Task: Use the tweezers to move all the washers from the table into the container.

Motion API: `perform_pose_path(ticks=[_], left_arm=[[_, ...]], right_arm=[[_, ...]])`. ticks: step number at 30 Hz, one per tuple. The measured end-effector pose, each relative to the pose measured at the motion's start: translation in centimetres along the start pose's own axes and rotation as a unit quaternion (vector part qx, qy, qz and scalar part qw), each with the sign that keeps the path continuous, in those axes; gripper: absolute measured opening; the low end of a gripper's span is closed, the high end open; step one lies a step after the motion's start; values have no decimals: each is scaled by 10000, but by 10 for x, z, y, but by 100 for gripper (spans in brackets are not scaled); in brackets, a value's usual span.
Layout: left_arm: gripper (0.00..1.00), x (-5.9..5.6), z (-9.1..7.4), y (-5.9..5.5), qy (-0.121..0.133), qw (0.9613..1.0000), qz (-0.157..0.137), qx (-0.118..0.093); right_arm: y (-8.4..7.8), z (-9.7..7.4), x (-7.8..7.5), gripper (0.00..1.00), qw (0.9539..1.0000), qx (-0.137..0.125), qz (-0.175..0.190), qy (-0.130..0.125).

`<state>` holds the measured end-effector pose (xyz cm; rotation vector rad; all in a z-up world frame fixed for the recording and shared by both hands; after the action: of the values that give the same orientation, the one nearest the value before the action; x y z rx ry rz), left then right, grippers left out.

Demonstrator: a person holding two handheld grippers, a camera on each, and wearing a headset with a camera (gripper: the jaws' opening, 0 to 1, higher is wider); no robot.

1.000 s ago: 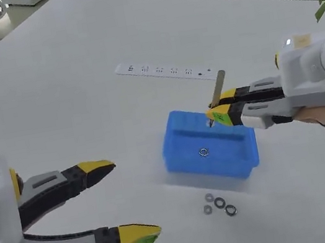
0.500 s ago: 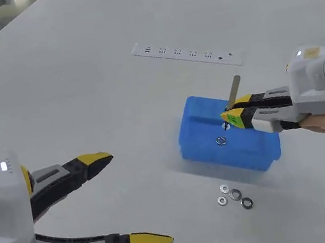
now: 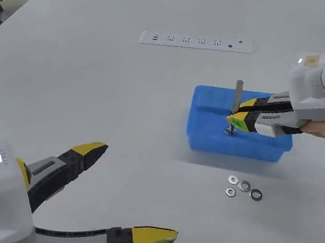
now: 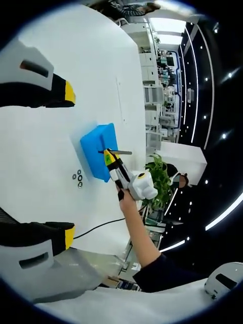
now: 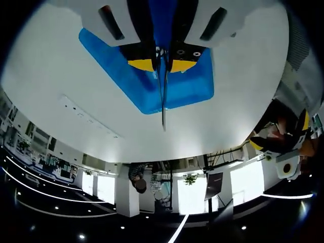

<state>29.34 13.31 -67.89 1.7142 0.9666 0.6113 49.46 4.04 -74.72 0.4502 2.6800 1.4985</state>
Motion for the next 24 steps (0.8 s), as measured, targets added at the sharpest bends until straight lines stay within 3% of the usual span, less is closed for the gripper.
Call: perform_pose_path(ticks=[14, 24], left_arm=[[99, 1, -3, -2, 35, 10000, -20, 26], [99, -3, -5, -5, 6, 10000, -89, 35]], right_arm=[[1, 0, -1, 11, 10000, 25, 32, -16], [8, -2, 0, 8, 9998, -167, 108, 0]])
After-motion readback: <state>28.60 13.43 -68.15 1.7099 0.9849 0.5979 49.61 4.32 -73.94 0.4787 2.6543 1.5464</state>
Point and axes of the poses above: the centre of the closed fingertips' face, and the gripper's own axes: z roughly forward along the fingers, x roughly to its left, y roughly out of its top, the point moved 2 cm from there along -z, roughly backward along the fingers, and after that the axes turned 6 degrees about z, right-handed, at the moved point
